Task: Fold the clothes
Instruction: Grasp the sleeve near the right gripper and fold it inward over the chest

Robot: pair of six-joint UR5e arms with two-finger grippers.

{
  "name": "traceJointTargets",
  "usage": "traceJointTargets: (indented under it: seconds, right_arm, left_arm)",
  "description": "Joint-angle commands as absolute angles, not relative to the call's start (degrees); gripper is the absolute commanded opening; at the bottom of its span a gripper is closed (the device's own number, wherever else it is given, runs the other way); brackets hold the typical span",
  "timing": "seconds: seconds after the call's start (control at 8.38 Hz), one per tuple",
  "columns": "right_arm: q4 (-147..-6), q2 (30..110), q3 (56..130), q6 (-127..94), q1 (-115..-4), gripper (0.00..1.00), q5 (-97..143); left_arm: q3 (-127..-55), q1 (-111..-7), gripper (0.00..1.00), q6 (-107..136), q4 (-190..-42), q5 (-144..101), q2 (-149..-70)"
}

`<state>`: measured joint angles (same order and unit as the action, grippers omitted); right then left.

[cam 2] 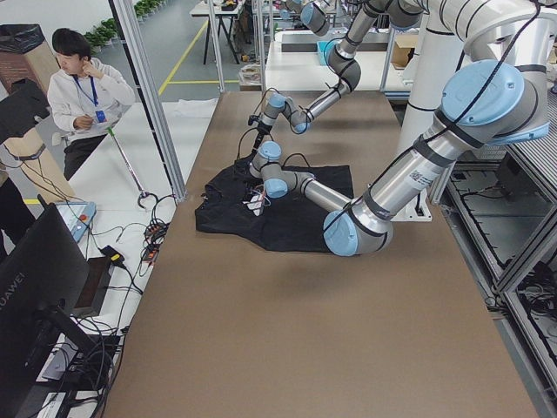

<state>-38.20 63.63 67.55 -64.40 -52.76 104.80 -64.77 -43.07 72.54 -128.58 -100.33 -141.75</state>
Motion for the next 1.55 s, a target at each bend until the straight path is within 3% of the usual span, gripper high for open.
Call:
traceJointTargets:
  seconds: [0.0,0.48,0.6,0.83,1.43]
  right_arm:
    - [-37.9,64.2,67.5,-64.5,-51.8,0.56,104.4]
    - [-38.1,63.5,67.5,-65.5,-50.9,0.51,102.6]
    - [-38.1,63.5,67.6,-65.5,-50.9,0.39,102.6]
    - [-38.0,63.6,67.8,-65.7,-51.0,0.0,102.6]
    - [-40.1,63.1,72.3,-65.7,-51.9,0.0,103.3]
  left_arm:
    - [-64.8,-43.1,1.0,72.4,-128.6,-100.4,-141.4]
    - [-64.7,-43.1,1.0,71.9,-128.8,-100.5,-141.1]
    - [-64.7,-43.1,1.0,71.9,-128.8,-100.5,-141.1]
    - [-64.7,-43.1,1.0,71.8,-128.8,-100.5,-141.1]
    - [-68.5,-44.3,1.0,70.7,-128.4,-105.2,-140.1]
